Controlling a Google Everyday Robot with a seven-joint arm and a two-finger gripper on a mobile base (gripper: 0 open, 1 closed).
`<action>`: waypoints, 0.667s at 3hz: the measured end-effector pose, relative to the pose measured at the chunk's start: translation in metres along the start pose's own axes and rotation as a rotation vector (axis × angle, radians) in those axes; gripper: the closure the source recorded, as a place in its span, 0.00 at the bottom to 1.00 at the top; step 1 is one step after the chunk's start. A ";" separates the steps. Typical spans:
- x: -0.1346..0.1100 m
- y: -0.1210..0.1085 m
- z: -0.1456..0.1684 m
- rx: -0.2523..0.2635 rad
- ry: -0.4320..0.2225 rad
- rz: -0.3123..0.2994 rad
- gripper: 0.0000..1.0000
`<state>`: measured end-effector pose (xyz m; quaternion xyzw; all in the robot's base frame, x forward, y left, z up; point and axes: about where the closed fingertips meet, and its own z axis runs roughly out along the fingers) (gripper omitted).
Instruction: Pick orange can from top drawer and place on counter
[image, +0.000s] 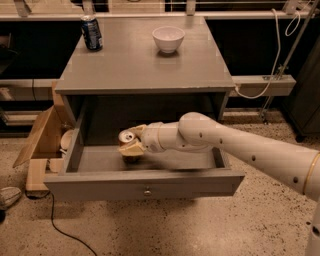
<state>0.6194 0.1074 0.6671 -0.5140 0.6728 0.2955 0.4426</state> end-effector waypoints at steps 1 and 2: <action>-0.001 -0.001 -0.004 0.007 -0.014 0.003 0.72; -0.014 -0.007 -0.018 0.001 -0.070 -0.006 0.95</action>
Offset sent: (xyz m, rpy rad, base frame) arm -0.0126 -0.0331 0.0746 0.1835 -0.0624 0.1479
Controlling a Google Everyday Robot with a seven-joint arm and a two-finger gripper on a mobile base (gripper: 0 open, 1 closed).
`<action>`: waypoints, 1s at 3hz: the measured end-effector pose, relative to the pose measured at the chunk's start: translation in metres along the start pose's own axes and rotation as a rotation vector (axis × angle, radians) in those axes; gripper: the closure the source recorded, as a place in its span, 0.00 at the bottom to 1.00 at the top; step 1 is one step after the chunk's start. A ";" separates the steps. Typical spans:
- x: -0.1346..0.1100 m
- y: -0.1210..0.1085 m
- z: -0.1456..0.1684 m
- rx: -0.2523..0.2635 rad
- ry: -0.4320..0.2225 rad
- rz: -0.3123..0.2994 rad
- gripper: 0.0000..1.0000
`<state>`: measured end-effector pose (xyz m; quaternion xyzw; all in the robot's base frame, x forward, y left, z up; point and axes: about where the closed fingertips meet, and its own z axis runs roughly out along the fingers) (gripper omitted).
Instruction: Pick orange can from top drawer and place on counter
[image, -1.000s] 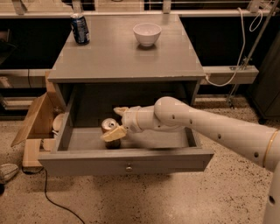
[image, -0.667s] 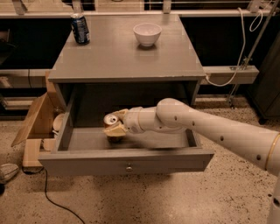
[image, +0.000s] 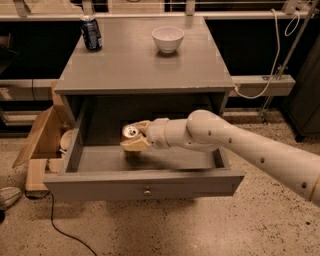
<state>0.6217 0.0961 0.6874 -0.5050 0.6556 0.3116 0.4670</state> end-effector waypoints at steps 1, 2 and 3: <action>-0.044 -0.027 -0.037 -0.034 -0.061 -0.060 1.00; -0.107 -0.073 -0.094 -0.060 -0.071 -0.130 1.00; -0.152 -0.092 -0.128 -0.101 -0.050 -0.179 1.00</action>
Offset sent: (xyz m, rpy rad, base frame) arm 0.0051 -0.1029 0.1961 0.0384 -0.0596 0.4039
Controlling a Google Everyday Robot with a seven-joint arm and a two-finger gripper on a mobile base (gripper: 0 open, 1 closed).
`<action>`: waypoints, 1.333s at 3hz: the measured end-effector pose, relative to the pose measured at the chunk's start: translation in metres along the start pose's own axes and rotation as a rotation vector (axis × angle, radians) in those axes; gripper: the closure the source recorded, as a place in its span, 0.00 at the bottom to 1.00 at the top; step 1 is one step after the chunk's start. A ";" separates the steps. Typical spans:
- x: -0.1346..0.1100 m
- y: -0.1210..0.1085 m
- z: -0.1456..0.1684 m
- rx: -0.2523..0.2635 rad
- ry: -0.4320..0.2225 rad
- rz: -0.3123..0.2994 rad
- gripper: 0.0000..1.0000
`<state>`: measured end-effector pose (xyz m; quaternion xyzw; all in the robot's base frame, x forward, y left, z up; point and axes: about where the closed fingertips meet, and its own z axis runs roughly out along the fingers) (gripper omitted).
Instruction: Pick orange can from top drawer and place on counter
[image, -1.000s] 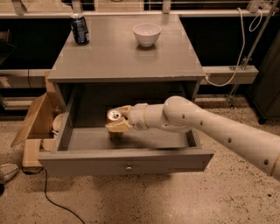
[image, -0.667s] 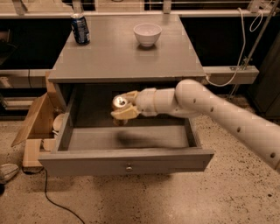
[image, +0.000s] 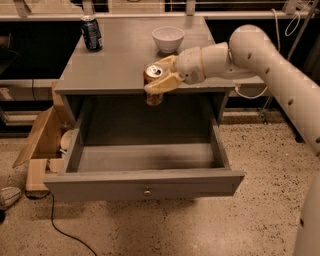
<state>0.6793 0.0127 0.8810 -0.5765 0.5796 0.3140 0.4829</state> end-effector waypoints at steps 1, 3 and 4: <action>-0.016 0.000 -0.019 -0.028 -0.007 -0.036 1.00; -0.056 -0.036 -0.026 0.080 -0.018 -0.035 1.00; -0.071 -0.081 -0.025 0.184 0.024 0.064 1.00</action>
Offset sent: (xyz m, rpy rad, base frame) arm -0.0024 -0.0114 0.0220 0.0014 -0.0295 0.0320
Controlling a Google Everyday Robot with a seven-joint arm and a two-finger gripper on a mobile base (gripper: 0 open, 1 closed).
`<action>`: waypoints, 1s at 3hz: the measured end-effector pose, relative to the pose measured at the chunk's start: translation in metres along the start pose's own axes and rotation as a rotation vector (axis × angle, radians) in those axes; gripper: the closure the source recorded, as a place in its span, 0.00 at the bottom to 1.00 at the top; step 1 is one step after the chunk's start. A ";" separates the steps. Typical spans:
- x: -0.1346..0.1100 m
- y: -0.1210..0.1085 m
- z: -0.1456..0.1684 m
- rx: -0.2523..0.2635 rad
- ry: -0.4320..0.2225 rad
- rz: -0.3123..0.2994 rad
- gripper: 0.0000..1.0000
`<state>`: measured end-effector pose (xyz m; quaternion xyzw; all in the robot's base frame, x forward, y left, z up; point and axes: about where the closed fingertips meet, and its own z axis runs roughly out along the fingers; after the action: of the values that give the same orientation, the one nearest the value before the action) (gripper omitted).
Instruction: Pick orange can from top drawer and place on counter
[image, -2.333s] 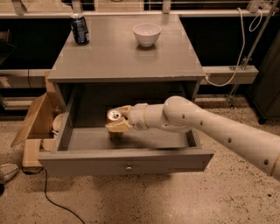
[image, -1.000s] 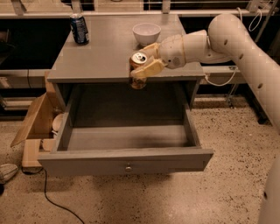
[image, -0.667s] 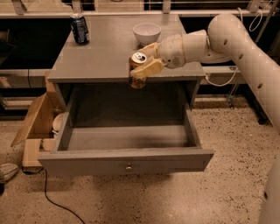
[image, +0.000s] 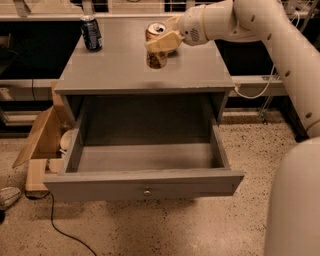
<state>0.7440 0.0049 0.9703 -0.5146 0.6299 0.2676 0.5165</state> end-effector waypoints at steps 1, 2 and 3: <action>0.012 -0.028 0.013 0.070 0.078 0.105 1.00; 0.039 -0.045 0.026 0.112 0.142 0.209 1.00; 0.062 -0.056 0.034 0.146 0.178 0.282 0.82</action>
Offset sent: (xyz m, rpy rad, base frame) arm 0.0812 -0.0203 -0.0637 -0.0665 0.3057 -0.3176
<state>0.8122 -0.0072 0.9129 -0.4040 0.7568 0.2440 0.4522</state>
